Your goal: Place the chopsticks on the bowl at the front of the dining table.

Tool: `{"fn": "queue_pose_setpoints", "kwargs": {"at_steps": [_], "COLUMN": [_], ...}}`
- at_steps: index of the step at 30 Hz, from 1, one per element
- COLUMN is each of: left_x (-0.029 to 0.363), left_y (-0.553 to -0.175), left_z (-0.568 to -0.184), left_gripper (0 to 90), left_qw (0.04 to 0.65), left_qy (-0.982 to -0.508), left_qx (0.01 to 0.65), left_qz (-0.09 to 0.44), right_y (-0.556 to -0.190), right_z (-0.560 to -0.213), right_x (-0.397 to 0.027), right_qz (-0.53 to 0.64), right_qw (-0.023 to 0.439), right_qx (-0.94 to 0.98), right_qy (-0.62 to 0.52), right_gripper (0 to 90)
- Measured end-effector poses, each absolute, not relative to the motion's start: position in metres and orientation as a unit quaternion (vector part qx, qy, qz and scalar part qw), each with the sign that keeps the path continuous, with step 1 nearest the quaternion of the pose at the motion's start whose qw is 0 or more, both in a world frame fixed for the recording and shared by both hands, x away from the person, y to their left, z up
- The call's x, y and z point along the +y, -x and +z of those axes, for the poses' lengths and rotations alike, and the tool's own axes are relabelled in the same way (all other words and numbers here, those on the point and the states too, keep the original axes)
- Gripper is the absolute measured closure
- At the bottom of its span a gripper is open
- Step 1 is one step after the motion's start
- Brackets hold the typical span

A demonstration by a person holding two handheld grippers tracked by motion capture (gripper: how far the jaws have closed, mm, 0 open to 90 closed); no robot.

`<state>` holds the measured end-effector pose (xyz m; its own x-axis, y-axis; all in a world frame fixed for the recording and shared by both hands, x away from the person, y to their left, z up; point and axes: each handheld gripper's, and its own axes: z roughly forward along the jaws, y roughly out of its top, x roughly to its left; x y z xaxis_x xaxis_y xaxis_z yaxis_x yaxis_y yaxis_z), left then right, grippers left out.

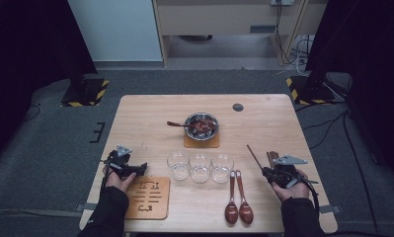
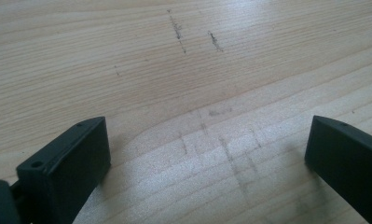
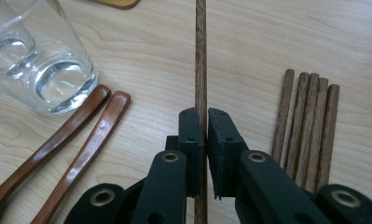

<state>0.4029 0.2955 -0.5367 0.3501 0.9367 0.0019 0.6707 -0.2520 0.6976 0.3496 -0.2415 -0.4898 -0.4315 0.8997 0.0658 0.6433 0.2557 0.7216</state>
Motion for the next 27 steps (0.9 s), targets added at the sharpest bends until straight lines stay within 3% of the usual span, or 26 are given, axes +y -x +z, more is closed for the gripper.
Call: {"fn": "queue_pose_setpoints", "kwargs": {"at_steps": [27], "left_x": [0.295], "left_y": [-0.403], "left_z": [-0.537], "left_gripper": [0.0], "left_qw": [0.309], "left_qy": [-0.761], "left_qx": [0.528], "left_qz": [0.215], "right_y": [-0.351], "right_z": [-0.47], "right_x": [-0.239], "right_qz": [0.383], "right_qw": [0.201], "right_qx": [0.755], "right_qy": [-0.493], "right_gripper": [84.3]}}
